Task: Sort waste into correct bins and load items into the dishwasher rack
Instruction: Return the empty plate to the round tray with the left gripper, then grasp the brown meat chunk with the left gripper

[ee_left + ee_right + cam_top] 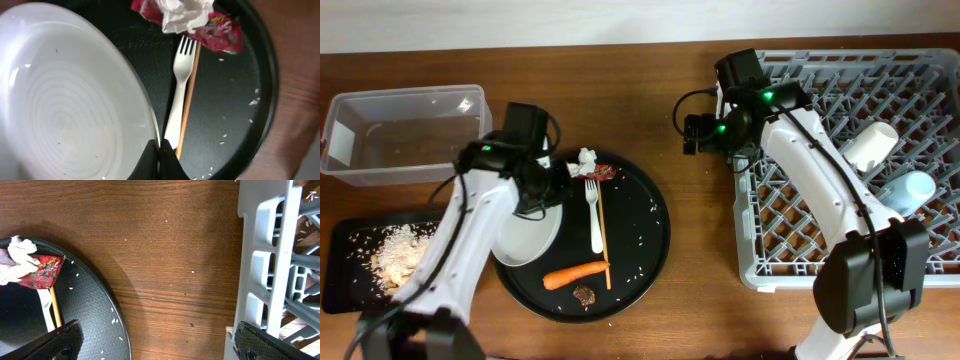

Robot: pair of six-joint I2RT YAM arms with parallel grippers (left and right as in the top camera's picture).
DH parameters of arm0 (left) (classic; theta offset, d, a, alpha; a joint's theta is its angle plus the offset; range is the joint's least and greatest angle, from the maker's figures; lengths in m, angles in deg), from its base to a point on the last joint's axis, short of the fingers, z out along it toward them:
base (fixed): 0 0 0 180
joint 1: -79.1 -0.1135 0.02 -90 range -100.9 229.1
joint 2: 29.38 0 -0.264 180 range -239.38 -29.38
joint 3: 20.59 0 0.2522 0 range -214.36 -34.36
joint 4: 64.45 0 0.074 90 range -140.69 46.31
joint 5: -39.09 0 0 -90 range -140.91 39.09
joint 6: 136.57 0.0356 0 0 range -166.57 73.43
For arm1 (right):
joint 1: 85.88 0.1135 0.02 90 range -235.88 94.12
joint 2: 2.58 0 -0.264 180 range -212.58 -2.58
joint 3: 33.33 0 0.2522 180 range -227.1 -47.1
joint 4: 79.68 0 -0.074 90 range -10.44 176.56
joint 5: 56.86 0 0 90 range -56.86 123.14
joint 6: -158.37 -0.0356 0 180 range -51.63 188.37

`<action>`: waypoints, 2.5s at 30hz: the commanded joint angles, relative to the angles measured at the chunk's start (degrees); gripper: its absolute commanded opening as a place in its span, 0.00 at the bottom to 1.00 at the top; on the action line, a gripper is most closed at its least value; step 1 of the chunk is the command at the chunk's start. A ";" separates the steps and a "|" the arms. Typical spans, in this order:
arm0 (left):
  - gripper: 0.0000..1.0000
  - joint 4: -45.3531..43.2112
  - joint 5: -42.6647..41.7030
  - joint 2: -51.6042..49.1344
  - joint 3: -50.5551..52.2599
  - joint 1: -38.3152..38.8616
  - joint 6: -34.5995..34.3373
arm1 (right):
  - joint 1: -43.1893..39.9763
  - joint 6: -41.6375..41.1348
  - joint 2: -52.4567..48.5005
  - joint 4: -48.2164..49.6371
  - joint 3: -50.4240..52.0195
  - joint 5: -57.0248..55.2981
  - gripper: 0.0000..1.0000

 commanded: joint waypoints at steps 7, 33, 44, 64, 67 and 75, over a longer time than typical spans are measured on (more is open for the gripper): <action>0.01 -4.00 6.93 -10.69 -0.57 5.07 -2.01 | -0.26 -0.48 0.55 -0.02 -0.90 -0.39 0.99; 0.30 16.46 2.60 -3.34 -5.18 10.32 -1.03 | -0.26 -0.46 0.55 -0.02 -0.90 -0.39 0.99; 0.65 7.19 -1.60 17.77 23.19 19.19 -17.94 | -0.26 -0.48 0.55 -0.02 -0.90 -0.39 0.99; 0.57 -19.50 5.40 13.66 41.99 19.17 -30.99 | -0.26 -0.46 0.55 -0.02 -0.90 -0.39 0.99; 0.53 -20.50 4.94 11.56 41.94 19.15 -30.97 | -0.26 -0.46 0.55 -0.02 -0.90 -0.39 0.99; 0.25 -17.64 4.59 11.56 40.09 19.15 -30.97 | -0.26 -0.46 0.55 -0.02 -0.90 -0.39 0.99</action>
